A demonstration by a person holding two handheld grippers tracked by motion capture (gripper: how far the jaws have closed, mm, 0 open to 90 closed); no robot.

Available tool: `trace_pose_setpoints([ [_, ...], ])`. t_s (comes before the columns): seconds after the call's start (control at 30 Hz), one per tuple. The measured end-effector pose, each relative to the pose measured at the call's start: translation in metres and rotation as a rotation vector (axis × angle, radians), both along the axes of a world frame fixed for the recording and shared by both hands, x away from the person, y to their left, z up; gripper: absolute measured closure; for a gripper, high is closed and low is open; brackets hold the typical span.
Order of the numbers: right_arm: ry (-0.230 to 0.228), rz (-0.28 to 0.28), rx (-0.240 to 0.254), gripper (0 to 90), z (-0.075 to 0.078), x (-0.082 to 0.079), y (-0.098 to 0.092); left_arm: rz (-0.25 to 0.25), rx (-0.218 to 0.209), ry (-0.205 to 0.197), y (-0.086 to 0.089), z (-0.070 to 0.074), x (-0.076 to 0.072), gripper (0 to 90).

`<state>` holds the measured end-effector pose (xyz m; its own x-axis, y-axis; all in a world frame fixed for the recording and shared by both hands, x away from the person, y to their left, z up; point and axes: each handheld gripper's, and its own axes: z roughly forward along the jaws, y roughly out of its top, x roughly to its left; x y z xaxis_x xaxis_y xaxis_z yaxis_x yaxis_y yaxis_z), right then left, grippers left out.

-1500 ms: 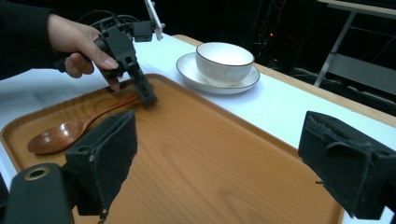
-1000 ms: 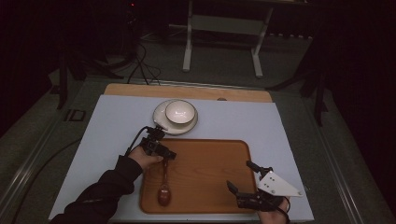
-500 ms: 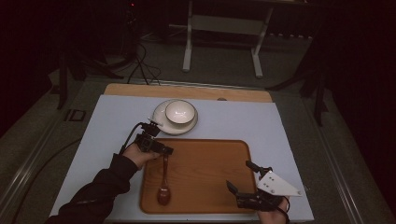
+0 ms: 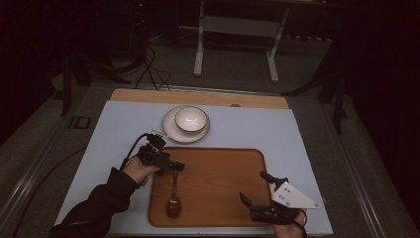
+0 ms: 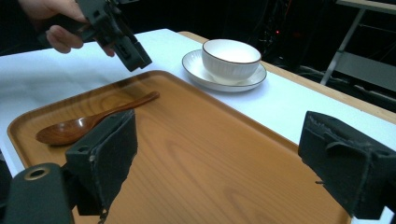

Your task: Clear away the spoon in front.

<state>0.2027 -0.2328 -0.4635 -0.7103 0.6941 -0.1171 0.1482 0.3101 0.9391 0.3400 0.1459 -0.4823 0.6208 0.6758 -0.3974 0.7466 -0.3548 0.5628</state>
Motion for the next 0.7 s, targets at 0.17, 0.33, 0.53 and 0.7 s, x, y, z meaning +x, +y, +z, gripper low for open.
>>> trace_pose_setpoints([
  [0.17,-0.002,0.002,-0.002,11.8,0.000,0.001,0.000,-0.037,-0.046,-0.066,0.005,0.005,-0.008,1.3],
  [0.33,0.003,0.000,-0.002,11.8,-0.001,0.001,0.000,-0.017,-0.090,-0.132,0.013,0.011,-0.017,0.4],
  [0.53,0.012,0.002,-0.002,11.8,-0.003,0.003,-0.001,-0.008,-0.086,-0.202,0.020,0.014,-0.034,0.4],
  [0.7,0.016,-0.004,0.001,11.8,-0.003,0.004,-0.003,-0.006,-0.097,-0.227,0.026,0.015,-0.046,0.4],
])
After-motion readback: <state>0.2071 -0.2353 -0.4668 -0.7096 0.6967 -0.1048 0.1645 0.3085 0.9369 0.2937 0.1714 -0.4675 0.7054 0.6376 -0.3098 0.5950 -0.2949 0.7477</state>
